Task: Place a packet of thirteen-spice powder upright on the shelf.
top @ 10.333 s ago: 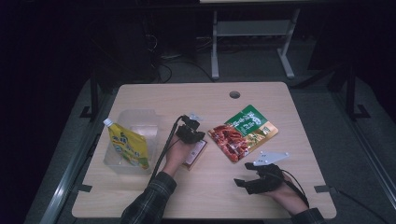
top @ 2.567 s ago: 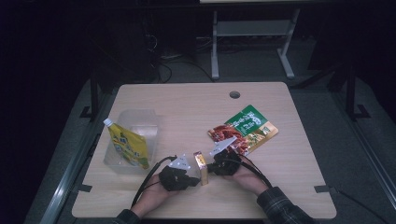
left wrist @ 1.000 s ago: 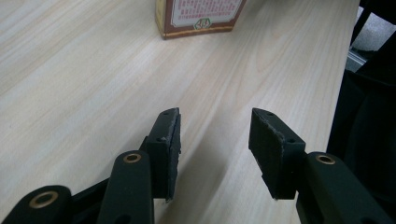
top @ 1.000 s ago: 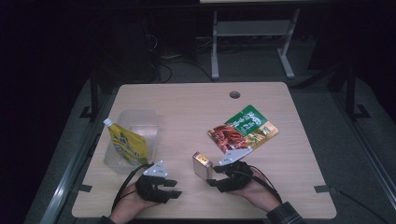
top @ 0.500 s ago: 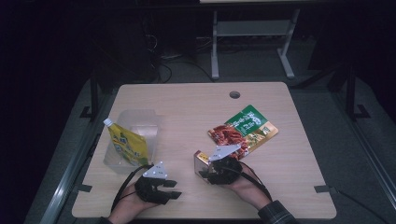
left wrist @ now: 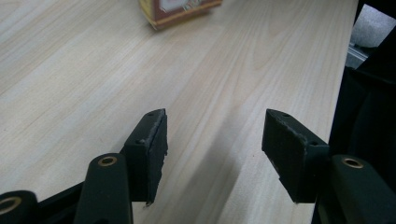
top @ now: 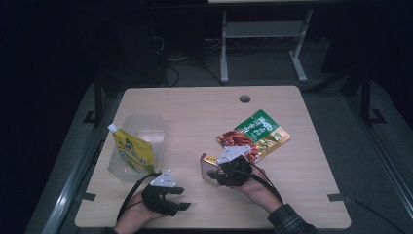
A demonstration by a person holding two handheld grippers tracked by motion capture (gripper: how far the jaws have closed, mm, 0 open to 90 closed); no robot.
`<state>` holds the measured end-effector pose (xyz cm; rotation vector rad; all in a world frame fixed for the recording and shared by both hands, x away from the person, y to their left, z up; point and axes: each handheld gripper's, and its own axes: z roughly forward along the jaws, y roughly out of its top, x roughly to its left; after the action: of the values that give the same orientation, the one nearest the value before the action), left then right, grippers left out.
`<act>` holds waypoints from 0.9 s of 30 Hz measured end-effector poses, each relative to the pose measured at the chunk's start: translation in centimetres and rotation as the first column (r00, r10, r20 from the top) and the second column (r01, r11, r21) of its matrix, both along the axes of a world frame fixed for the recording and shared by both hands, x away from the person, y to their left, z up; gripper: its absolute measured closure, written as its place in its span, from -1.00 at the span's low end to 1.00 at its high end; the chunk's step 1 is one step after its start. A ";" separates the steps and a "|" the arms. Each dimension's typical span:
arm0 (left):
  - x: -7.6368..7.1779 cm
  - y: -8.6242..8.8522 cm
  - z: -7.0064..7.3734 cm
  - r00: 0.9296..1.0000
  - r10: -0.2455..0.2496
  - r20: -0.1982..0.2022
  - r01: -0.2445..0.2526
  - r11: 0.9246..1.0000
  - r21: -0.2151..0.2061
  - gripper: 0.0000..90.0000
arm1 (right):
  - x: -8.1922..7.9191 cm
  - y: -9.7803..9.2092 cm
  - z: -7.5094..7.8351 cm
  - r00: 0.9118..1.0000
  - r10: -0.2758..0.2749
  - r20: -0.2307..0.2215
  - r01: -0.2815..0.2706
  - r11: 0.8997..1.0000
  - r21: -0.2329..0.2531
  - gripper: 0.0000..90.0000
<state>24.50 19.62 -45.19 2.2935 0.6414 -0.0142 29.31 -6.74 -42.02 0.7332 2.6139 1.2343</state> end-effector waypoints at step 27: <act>-0.3 0.2 -0.2 1.000 0.005 -0.007 -0.005 1.000 -0.019 -0.15 | 6.7 5.7 2.5 0.972 0.233 -0.035 -0.233 0.972 -0.014 0.50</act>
<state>24.23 19.87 -45.35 2.2749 0.6475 -0.0258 35.98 -1.08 -39.56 0.4564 2.7994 1.2636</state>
